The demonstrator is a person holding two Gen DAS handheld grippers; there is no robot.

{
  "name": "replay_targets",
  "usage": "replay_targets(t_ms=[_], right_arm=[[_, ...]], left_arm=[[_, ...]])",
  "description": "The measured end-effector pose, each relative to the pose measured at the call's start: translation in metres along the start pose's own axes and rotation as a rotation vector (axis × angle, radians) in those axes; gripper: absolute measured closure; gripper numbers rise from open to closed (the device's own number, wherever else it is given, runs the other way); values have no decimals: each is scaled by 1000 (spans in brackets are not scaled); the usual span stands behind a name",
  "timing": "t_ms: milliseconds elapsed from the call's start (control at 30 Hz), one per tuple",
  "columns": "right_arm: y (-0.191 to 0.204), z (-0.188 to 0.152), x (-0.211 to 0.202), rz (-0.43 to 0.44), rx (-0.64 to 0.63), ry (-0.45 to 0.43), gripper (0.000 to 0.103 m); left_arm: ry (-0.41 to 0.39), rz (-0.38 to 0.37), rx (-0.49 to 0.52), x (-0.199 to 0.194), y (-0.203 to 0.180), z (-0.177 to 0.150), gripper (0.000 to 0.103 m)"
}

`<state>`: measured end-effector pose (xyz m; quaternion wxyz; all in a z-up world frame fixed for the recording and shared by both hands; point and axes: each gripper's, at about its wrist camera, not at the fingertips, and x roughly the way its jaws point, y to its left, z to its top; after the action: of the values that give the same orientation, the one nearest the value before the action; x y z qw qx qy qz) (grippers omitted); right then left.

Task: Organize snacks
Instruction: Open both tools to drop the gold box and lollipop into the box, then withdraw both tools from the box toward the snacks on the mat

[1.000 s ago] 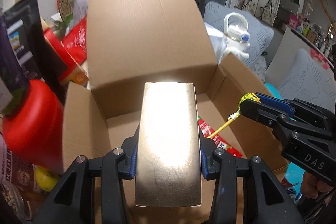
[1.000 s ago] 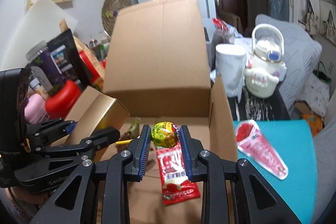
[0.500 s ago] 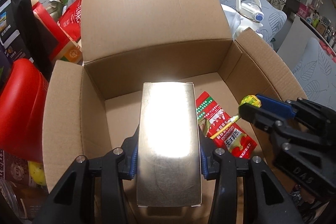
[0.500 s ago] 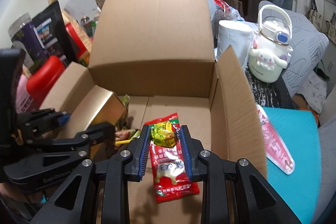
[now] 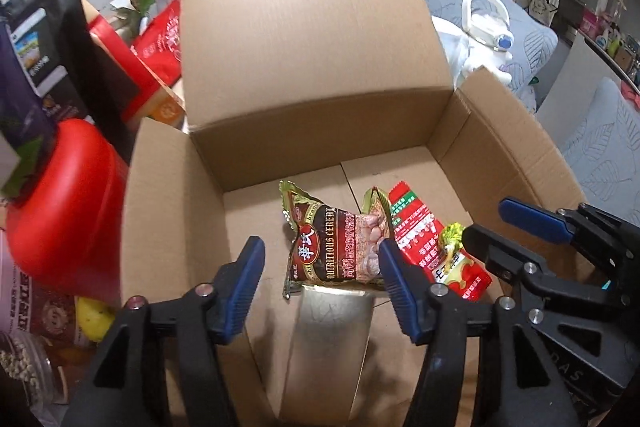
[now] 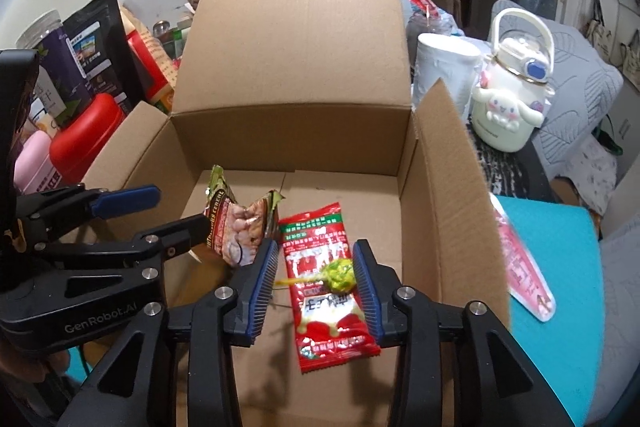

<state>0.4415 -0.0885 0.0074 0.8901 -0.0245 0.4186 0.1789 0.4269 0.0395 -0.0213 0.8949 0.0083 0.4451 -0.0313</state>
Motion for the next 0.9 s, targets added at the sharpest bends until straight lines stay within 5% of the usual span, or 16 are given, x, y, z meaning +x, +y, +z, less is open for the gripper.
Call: replay_targets(t_ms=[900], right_arm=[[38, -6, -157, -75, -48, -247, 62]], left_arm=[[-231, -23, 31, -145, -17, -18, 44]])
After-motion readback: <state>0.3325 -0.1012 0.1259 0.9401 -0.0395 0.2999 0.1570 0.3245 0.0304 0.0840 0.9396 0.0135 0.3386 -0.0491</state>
